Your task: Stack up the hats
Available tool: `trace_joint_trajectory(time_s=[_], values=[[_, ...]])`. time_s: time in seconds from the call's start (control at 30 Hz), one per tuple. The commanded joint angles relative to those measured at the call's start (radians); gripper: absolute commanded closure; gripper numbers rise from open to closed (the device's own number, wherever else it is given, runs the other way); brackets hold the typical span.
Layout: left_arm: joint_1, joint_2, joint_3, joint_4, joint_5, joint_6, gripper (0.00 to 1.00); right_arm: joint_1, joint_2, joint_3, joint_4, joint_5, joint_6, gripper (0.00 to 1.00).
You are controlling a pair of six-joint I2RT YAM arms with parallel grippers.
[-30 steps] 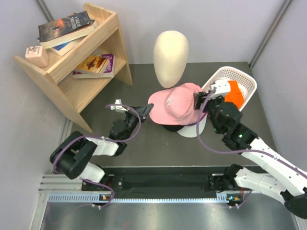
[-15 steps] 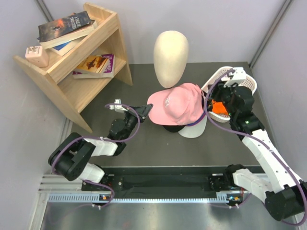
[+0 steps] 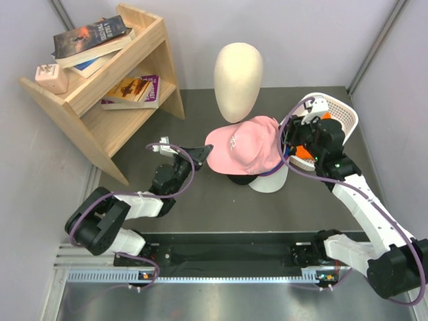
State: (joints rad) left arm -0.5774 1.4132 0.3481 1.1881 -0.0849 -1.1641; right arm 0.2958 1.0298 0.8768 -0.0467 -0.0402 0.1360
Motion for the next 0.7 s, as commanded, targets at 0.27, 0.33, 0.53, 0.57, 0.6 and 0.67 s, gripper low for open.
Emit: trace_joint_trajectory(time_s=[0.27,0.33,0.53,0.57,0.6,0.67], values=[[0.021,0.015,0.014,-0.298,-0.053,0.162,0.98,-0.009,0.047,-0.004,0.018,0.034,0.010,0.55],[0.021,0.015,0.012,-0.301,-0.055,0.164,0.97,-0.009,0.055,-0.004,0.016,0.034,0.010,0.57],[0.021,0.020,0.017,-0.349,-0.070,0.162,0.85,-0.007,0.088,0.002,-0.001,0.064,0.005,0.85],[0.021,0.023,0.019,-0.384,-0.073,0.162,0.79,-0.007,0.093,0.004,-0.002,0.083,0.007,0.90],[0.021,0.023,0.023,-0.404,-0.072,0.162,0.70,-0.007,0.095,0.004,-0.005,0.095,0.007,0.97],[0.021,0.027,0.049,-0.464,-0.062,0.173,0.64,-0.007,0.096,0.005,-0.013,0.120,0.010,1.00]])
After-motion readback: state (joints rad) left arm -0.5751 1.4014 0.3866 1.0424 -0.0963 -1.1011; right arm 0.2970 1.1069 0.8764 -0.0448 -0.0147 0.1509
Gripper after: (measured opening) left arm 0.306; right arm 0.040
